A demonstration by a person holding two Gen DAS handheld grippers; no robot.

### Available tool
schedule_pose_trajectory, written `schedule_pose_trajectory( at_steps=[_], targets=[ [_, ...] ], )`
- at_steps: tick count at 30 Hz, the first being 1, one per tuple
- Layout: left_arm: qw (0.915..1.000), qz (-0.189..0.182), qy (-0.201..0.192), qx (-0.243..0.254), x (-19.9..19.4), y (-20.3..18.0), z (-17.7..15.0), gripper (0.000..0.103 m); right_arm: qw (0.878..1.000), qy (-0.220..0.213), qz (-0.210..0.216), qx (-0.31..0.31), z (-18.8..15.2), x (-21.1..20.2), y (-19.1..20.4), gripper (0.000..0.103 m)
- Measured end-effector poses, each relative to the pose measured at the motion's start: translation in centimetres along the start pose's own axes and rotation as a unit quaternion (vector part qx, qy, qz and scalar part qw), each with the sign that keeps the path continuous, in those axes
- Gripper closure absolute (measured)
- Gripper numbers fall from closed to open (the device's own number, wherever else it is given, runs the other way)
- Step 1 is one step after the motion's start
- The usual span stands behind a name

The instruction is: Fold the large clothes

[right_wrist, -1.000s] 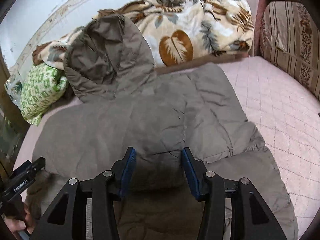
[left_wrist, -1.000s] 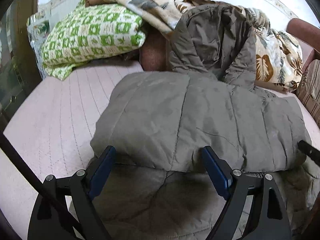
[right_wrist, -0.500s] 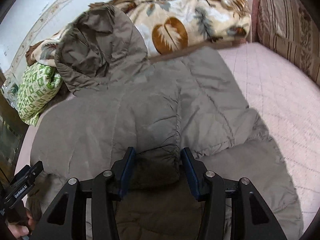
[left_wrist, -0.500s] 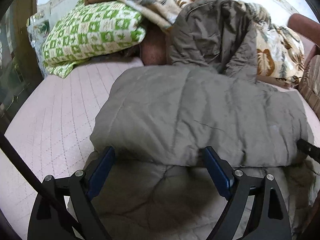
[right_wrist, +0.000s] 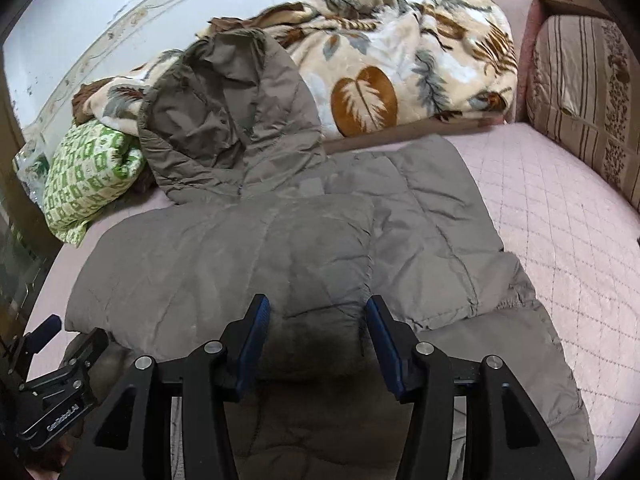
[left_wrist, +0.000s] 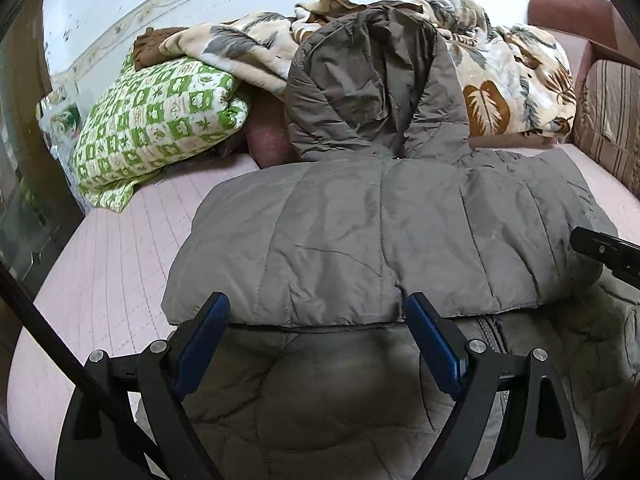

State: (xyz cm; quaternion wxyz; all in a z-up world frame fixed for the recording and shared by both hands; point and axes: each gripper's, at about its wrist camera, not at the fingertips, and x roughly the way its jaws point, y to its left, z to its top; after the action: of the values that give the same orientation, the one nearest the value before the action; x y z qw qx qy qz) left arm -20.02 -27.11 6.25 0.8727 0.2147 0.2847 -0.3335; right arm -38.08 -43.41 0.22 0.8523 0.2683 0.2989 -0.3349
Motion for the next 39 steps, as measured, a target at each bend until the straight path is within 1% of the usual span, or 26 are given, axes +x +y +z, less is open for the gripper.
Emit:
schedule_pose_trajectory(
  at_steps=[7, 14, 18, 22, 24, 25, 27, 30, 33, 36, 39],
  targets=[
    [1.0, 0.003, -0.004, 0.006, -0.1, -0.1, -0.1, 0.014, 0.999, 0.027, -0.011, 0.03, -0.2, 1.4, -1.5, 0.049],
    [0.9999, 0.008, -0.006, 0.006, -0.2, 0.0, -0.1, 0.014, 0.999, 0.024, -0.022, 0.029, -0.1, 0.9, -1.6, 0.049],
    [0.9999, 0.01, -0.009, 0.007, -0.4, 0.0, 0.0, 0.014, 0.998, -0.012, -0.049, 0.024, 0.3, -0.7, -1.7, 0.049],
    [0.9998, 0.013, -0.01, 0.01, -0.4, 0.0, 0.0, 0.014, 0.997, -0.063, -0.041, 0.015, 0.5, -2.6, -1.1, 0.049],
    [0.9997, 0.015, -0.012, 0.012, -0.5, -0.1, 0.1, 0.014, 0.996, -0.081, -0.031, 0.006, 0.7, -3.2, -0.5, 0.049],
    [0.9997, 0.017, -0.012, 0.013, -0.5, -0.1, 0.1, 0.014, 0.996, -0.084, -0.019, -0.001, 0.7, -3.4, -0.2, 0.049],
    [0.9996, 0.019, -0.012, 0.015, -0.5, -0.2, 0.1, 0.014, 0.997, -0.072, -0.002, -0.016, 0.7, -2.8, 0.5, 0.049],
    [0.9996, 0.02, -0.011, 0.016, -0.4, -0.2, 0.1, 0.014, 0.999, -0.046, 0.018, -0.019, 0.2, -1.9, 1.0, 0.049],
    [0.9996, 0.021, -0.012, 0.016, -0.3, -0.2, 0.1, 0.014, 1.0, -0.018, 0.014, -0.015, -0.2, -0.7, 0.9, 0.049],
    [0.9996, 0.021, -0.01, 0.015, -0.3, -0.2, 0.1, 0.014, 1.0, 0.022, 0.0, 0.002, -0.6, 1.0, -0.1, 0.049],
    [0.9996, 0.023, -0.009, 0.016, -0.1, -0.2, 0.1, 0.014, 0.998, 0.045, 0.014, 0.034, -0.8, 2.0, -1.3, 0.049]
  ],
)
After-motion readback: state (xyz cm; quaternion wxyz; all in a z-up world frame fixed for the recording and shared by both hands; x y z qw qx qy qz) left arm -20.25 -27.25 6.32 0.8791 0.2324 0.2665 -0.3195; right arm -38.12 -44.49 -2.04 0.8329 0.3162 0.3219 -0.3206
